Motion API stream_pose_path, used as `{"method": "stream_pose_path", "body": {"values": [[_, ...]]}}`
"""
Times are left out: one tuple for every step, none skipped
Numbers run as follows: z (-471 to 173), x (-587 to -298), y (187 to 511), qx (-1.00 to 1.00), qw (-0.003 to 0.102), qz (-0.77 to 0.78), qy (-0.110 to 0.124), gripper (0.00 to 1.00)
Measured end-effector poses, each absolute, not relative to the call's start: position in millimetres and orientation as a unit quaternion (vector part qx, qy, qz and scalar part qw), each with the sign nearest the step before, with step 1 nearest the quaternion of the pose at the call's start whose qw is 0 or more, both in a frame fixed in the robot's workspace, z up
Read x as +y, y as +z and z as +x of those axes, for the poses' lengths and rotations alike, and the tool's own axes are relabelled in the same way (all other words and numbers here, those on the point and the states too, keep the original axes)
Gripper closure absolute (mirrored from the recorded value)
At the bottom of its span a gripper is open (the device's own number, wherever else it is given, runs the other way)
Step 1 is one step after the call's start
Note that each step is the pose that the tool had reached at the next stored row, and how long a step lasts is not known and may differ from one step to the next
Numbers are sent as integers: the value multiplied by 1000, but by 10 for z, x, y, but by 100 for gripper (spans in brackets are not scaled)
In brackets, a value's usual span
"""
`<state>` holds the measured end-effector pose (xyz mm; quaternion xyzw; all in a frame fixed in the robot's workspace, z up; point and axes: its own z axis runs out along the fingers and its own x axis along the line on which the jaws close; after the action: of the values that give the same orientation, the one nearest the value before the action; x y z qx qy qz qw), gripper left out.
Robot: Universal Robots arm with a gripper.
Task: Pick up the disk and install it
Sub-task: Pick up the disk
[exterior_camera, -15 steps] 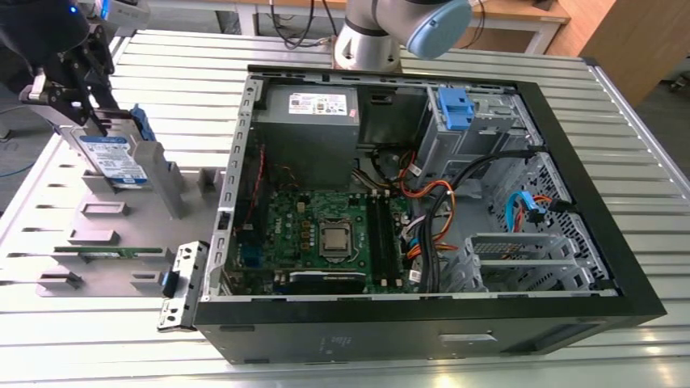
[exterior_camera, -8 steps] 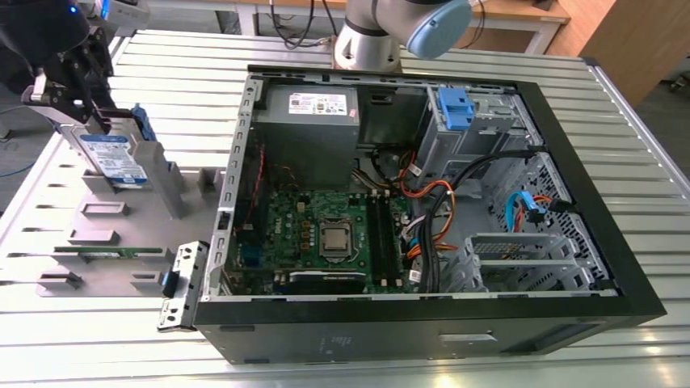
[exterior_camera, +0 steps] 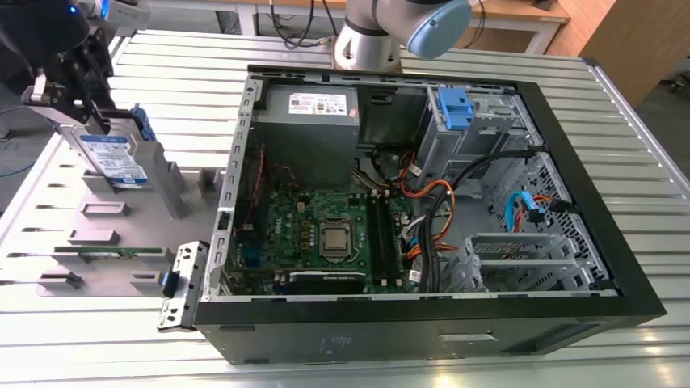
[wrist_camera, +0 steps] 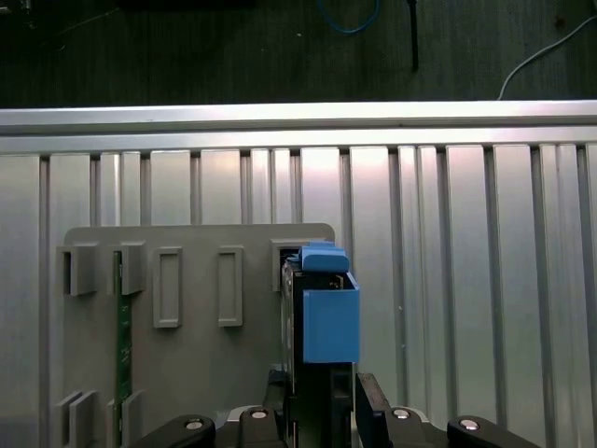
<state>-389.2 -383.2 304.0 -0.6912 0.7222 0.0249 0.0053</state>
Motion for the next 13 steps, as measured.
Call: {"method": "stream_pose_path", "body": {"values": [[-3892,-3837,3040,722,5,-691,25,58],[-3892,-3841,3040,722,5,-691,25,58],[-3893,-3841,3040,722,5,-691,25,58],[-3896,-3842,3040,722,5,-691,25,58],[-3900,-3842,3040,722,5,-691,25,58],[-3902,-3843,3040,722,5,-691,25,58],[-3902,-3843,3040,722,5,-691,25,58],[-3903,-3842,3040,722,5,-691,25,58],[-3904,-3843,3040,722,5,-691,25,58],[-3907,-3844,3039,722,5,-691,25,58],[-3909,-3844,3039,722,5,-691,25,58],[-3910,-3844,3038,722,5,-691,25,58],[-3912,-3844,3037,722,5,-691,25,58]]}}
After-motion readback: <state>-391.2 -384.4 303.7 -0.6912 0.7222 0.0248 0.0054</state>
